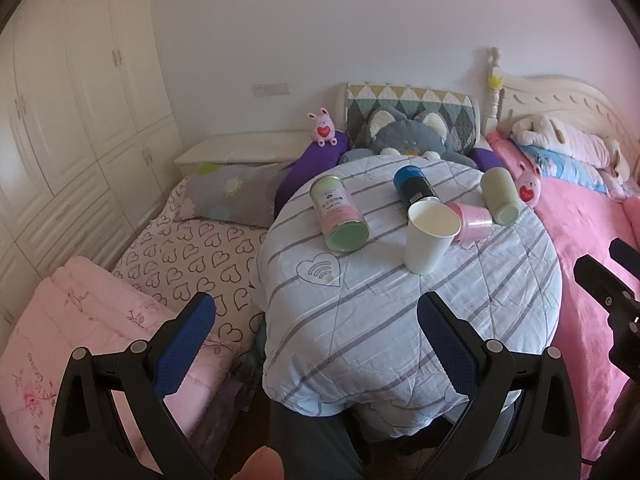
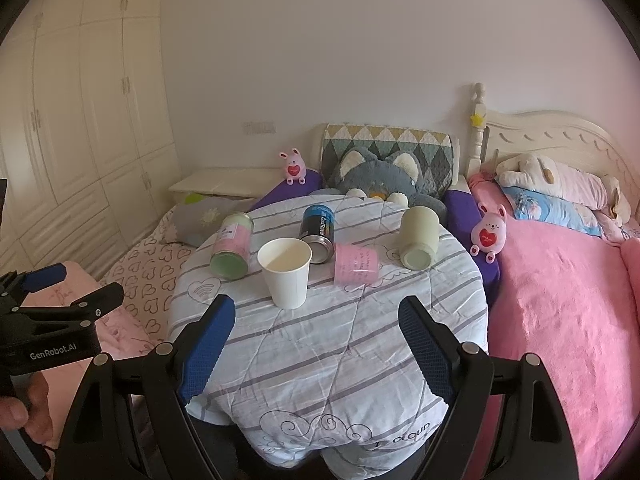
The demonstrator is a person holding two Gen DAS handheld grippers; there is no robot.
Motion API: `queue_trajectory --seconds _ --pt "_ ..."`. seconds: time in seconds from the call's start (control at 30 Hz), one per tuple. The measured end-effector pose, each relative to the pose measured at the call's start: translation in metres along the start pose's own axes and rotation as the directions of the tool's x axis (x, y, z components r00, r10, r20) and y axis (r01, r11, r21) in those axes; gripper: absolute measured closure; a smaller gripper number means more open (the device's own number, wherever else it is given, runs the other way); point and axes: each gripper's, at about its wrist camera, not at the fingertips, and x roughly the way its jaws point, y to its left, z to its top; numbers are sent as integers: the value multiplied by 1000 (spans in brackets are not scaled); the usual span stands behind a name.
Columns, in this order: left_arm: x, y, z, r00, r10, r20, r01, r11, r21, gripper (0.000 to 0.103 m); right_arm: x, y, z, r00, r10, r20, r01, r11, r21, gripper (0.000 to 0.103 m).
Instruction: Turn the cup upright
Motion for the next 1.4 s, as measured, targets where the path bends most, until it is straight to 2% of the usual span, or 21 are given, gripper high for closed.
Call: queue_trajectory --seconds 0.97,1.4 --pt "16 -6 1 999 29 -23 -29 1000 3 1 13 -7 -1 1000 2 -20 -2 1000 3 18" --pt "23 -5 4 998 -3 -61 3 1000 3 0 13 -10 2 1000 8 -19 -8 1000 -6 18"
